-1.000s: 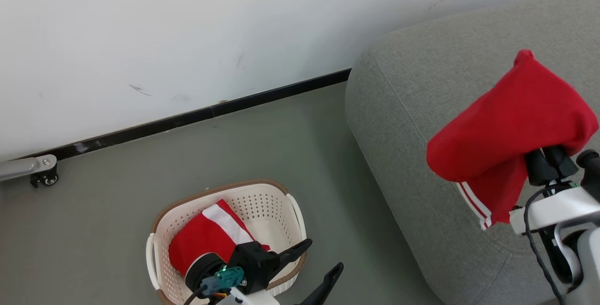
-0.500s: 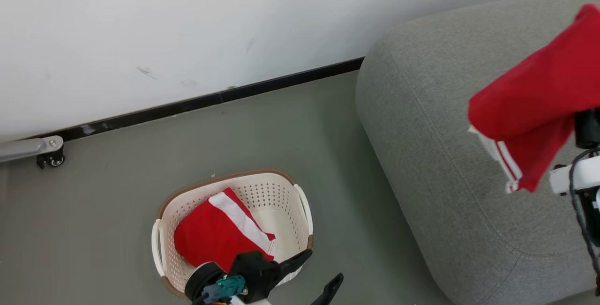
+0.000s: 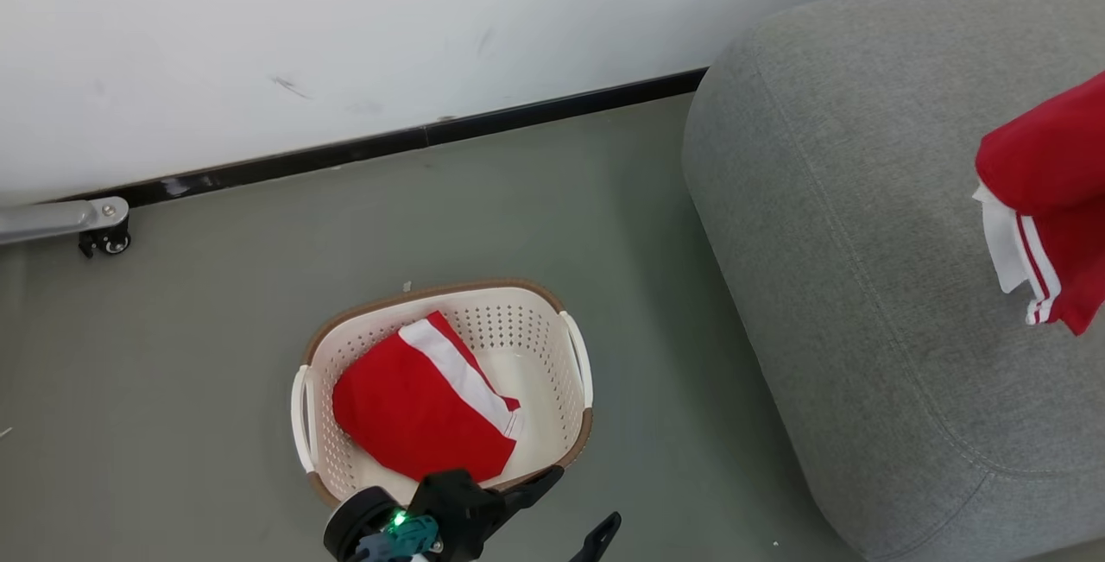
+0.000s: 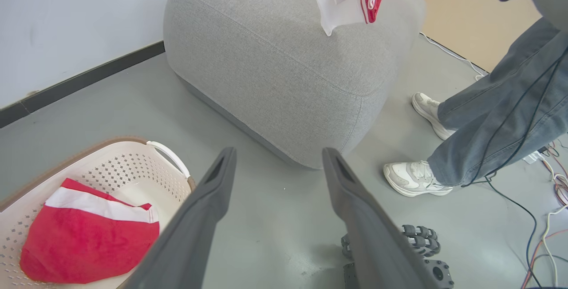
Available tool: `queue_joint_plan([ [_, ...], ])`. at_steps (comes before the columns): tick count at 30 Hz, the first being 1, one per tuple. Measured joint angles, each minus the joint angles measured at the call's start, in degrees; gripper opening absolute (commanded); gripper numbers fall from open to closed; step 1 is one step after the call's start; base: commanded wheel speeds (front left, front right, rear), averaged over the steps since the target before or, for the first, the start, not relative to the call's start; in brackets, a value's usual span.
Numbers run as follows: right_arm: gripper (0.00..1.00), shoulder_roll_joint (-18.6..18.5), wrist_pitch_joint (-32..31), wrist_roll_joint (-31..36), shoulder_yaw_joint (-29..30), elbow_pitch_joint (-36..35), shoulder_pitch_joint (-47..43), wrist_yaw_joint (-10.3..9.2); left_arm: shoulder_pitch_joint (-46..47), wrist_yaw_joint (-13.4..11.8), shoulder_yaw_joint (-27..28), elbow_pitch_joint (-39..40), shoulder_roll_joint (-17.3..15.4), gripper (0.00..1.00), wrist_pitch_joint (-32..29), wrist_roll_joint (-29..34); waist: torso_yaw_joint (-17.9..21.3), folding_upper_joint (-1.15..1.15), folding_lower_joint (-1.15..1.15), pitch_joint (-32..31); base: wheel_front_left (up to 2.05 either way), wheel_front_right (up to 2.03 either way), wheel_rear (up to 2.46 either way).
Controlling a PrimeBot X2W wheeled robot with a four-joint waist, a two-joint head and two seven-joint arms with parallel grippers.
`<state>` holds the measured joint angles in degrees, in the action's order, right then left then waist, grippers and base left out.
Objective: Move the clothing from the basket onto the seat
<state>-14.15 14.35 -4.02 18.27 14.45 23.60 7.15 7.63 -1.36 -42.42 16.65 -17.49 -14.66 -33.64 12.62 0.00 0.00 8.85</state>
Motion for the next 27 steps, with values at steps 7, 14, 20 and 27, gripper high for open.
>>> queue_joint_plan([
  [7, 0.00, -0.4, 0.0, 0.5, 3.8, 1.4, 2.4, 0.00, 0.0, 0.3, 0.0, 1.2, -0.9, 1.00, -0.4, 0.4, -0.8, 0.00, 0.00, 1.6, 0.00, 0.00, 0.00],
  [14, 0.00, -1.3, 0.0, 0.6, 6.6, 2.3, 5.5, 0.00, 0.1, 0.6, 0.0, 1.6, -1.9, 1.00, -0.9, 0.4, -1.3, 0.00, 0.00, 3.1, 0.00, 0.00, 0.00],
  [20, 0.00, -1.3, 0.0, 0.6, 9.1, 3.4, 8.7, 0.00, 0.1, 0.6, 0.0, 1.9, -2.7, 1.00, -1.7, 0.4, -1.5, 0.00, 0.00, 4.4, 0.00, 0.00, 0.00],
  [27, 0.00, 1.0, 0.0, 0.1, 15.1, 6.6, 8.9, -0.01, 0.1, 0.6, 0.2, 3.2, -3.8, 1.00, -2.3, 0.4, -1.8, 0.00, 0.00, 6.3, 0.00, 0.00, 0.00],
])
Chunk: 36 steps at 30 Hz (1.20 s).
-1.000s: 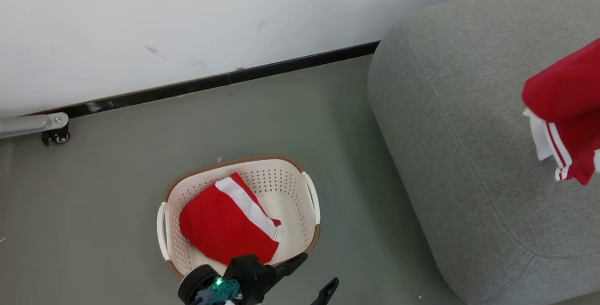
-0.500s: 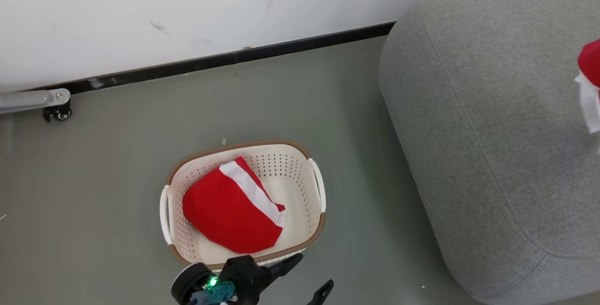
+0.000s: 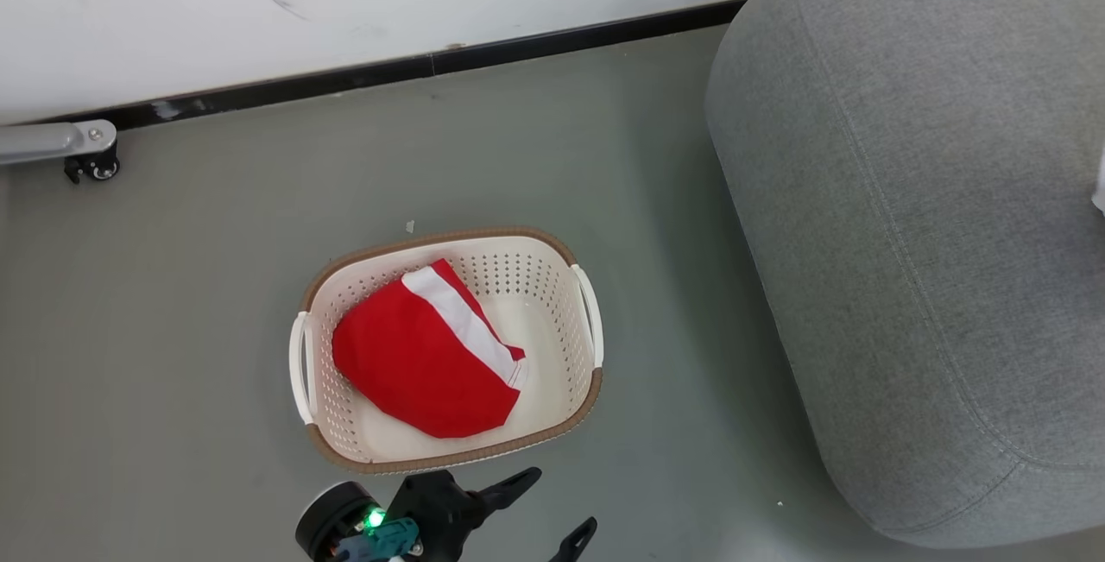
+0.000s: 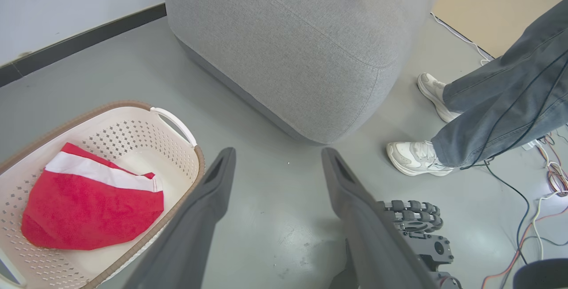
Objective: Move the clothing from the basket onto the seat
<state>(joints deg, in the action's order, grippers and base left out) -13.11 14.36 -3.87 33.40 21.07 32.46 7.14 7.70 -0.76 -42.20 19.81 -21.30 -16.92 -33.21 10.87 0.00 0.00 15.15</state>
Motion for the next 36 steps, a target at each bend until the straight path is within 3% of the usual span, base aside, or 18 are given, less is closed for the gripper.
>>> queue_joint_plan([
  [17, 0.00, 8.5, 0.0, -1.8, 14.4, 5.8, 3.4, -0.01, -0.1, -0.4, 2.6, 3.1, -4.1, 1.00, -1.7, 0.0, 0.1, 0.00, 0.00, 5.9, 0.00, 0.00, 0.00],
  [36, 0.00, 11.0, 0.2, -3.2, 24.7, 8.8, 10.5, -0.02, -0.2, -0.4, 4.7, 5.1, -6.4, 1.00, -1.7, 0.0, 1.5, 0.00, 0.00, 10.6, 0.00, 0.00, 0.00],
])
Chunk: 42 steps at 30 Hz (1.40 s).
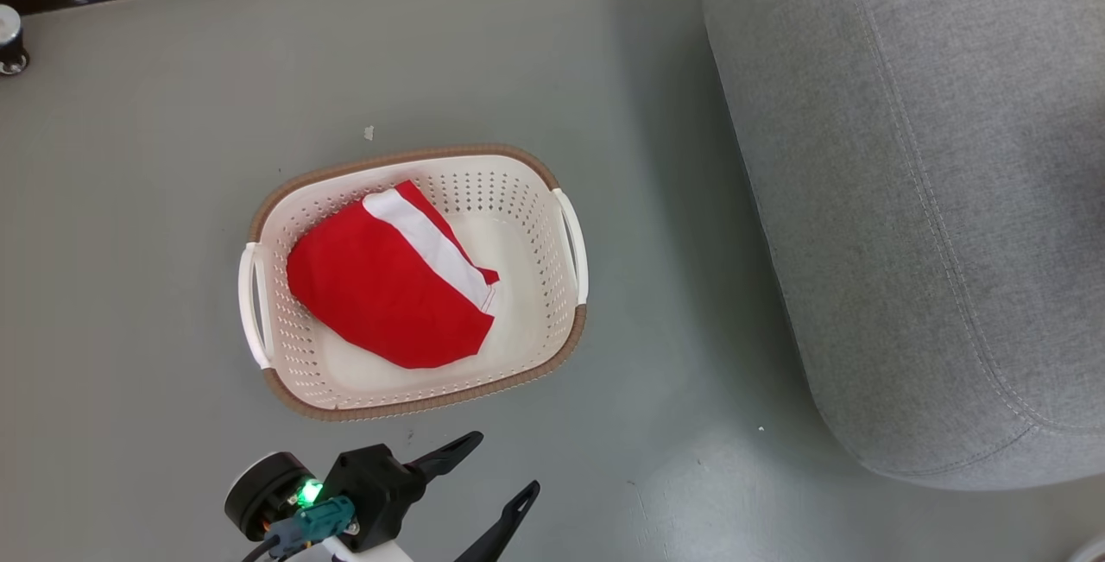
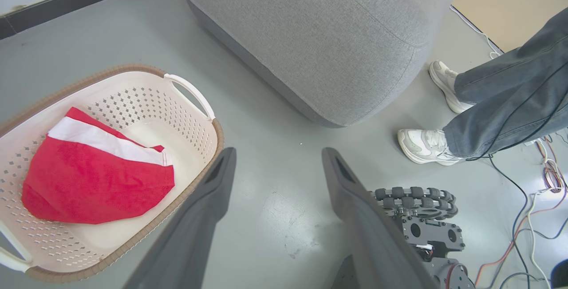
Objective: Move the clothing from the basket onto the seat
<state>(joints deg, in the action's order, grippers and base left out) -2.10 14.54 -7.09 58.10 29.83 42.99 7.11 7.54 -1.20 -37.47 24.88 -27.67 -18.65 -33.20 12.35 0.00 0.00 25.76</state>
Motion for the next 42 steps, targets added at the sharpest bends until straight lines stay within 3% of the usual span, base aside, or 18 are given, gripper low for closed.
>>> queue_joint_plan([
  [1, 0.00, 0.1, 0.1, 0.0, 0.6, 0.1, 0.5, 0.00, 0.0, 0.0, 0.1, 0.0, 0.0, 1.00, 0.0, 0.0, 0.1, 0.00, 0.00, 0.2, 0.00, 0.00, 0.00],
  [6, 0.33, 0.1, 0.1, 0.1, 3.7, -0.3, 2.2, -0.02, 0.0, 0.0, 0.5, 0.2, -0.2, 1.00, 0.1, 0.0, 0.2, 0.00, 0.00, 0.9, 0.00, 0.00, 0.00],
  [8, 0.36, 0.1, 0.1, 0.1, 4.9, -0.4, 2.7, -0.02, 0.0, 0.0, 0.7, 0.2, -0.2, 1.00, 0.1, 0.0, 0.1, 0.00, 0.00, 1.0, 0.00, 0.00, 0.00],
  [11, 0.48, 0.2, 0.1, 1.7, 6.0, -1.1, 3.3, -0.02, 0.0, 0.0, 0.8, 0.1, -0.3, 1.00, 0.2, 0.0, 0.1, 0.00, 0.00, 0.9, 0.00, 0.00, 0.00],
  [12, 0.56, 0.2, 0.1, 2.2, 6.1, -1.2, 3.3, -0.02, 0.0, 0.0, 0.8, 0.1, -0.3, 1.00, 0.5, 0.0, 0.1, 0.00, 0.00, 0.9, 0.00, 0.00, 0.00],
  [13, 0.71, 0.2, 0.1, 2.9, 6.1, -1.2, 3.3, -0.02, 0.0, 0.0, 0.8, 0.1, -0.3, 1.00, 0.6, 0.0, 0.2, 0.00, 0.00, 0.8, 0.00, 0.00, 0.00],
  [18, 0.84, 0.3, 0.1, 5.2, 5.7, -1.2, 3.2, -0.02, 0.0, 0.2, 0.9, 0.0, -0.2, 1.00, 0.9, -0.1, 0.2, 0.00, 0.00, 0.5, 0.00, 0.00, 0.00],
  [24, 0.86, 0.4, 0.1, 6.9, 5.4, -0.1, 1.9, -0.02, 0.0, 0.4, 1.0, -0.3, -0.1, 1.00, 1.4, -0.5, 0.6, 0.00, 0.00, -0.1, 0.00, 0.00, 0.00],
  [33, 0.74, 0.5, 0.1, 7.1, 4.3, 2.5, -0.7, -0.02, 0.0, 0.4, 0.8, -1.3, 0.4, 1.00, 1.7, -0.5, 1.6, 0.00, 0.00, -1.5, 0.00, 0.00, 0.00],
  [42, 0.79, 0.5, 0.1, 6.5, 2.3, 3.9, -3.1, -0.02, 0.0, 0.4, 0.4, -1.9, 0.8, 1.00, 2.1, -0.6, 2.6, 0.00, 0.00, -3.0, 0.00, 0.00, 0.00],
])
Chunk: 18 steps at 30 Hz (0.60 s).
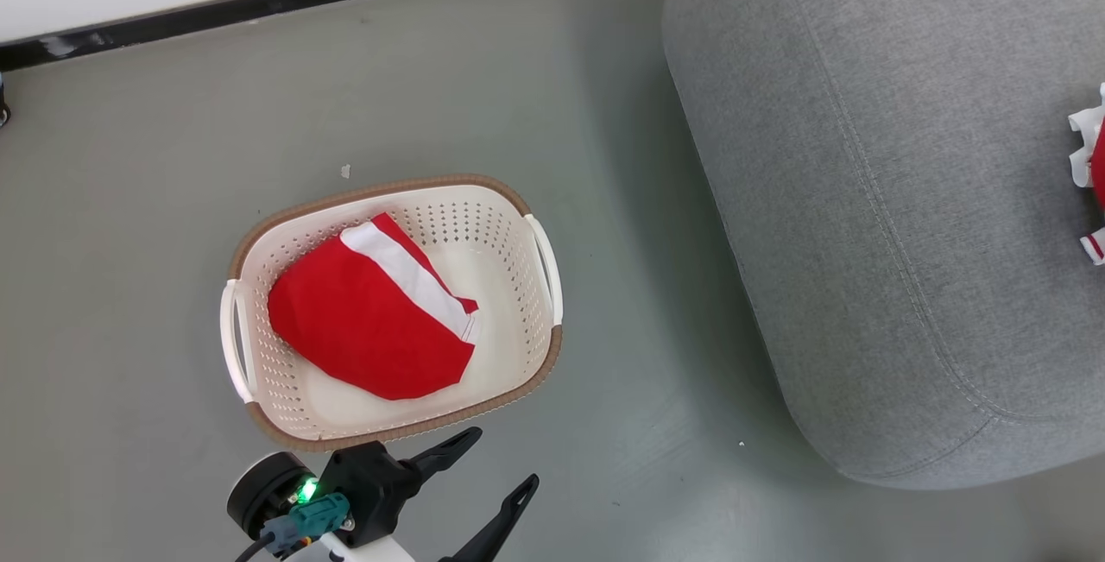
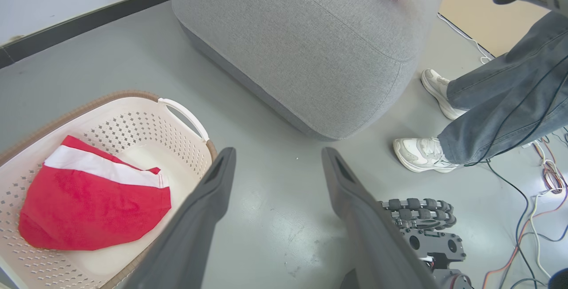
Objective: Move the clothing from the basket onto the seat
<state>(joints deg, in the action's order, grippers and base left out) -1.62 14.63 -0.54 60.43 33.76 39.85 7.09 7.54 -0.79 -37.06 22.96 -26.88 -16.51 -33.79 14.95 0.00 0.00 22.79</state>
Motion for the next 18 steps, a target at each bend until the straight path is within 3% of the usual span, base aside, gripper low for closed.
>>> queue_joint_plan([
  [3, 0.94, 0.0, 0.0, -0.2, -0.7, 0.4, -1.2, 0.00, 0.0, 0.0, 0.0, -0.1, 0.1, 1.00, 0.1, -0.1, 0.2, 0.00, 0.00, -0.4, 0.00, 0.00, 0.00],
  [8, 0.95, 0.0, 0.0, -1.1, -3.1, 1.1, -2.2, 0.00, 0.0, 0.0, 0.0, -0.5, 0.7, 1.00, 0.3, -0.1, 0.4, 0.00, 0.00, -1.2, 0.00, 0.00, 0.00],
  [10, 1.00, 0.0, 0.0, -1.7, -4.1, 1.5, -2.4, 0.00, 0.0, 0.0, -0.1, -0.7, 1.3, 1.00, 0.5, -0.1, 0.5, 0.00, 0.00, -1.5, 0.00, 0.00, 0.00],
  [18, 1.00, 0.0, 0.0, -3.7, -8.2, 3.4, -7.0, 0.00, 0.0, 0.0, -0.3, -2.2, 2.2, 1.00, 1.5, -1.1, 0.4, 0.00, 0.00, -3.4, 0.00, 0.00, 0.00],
])
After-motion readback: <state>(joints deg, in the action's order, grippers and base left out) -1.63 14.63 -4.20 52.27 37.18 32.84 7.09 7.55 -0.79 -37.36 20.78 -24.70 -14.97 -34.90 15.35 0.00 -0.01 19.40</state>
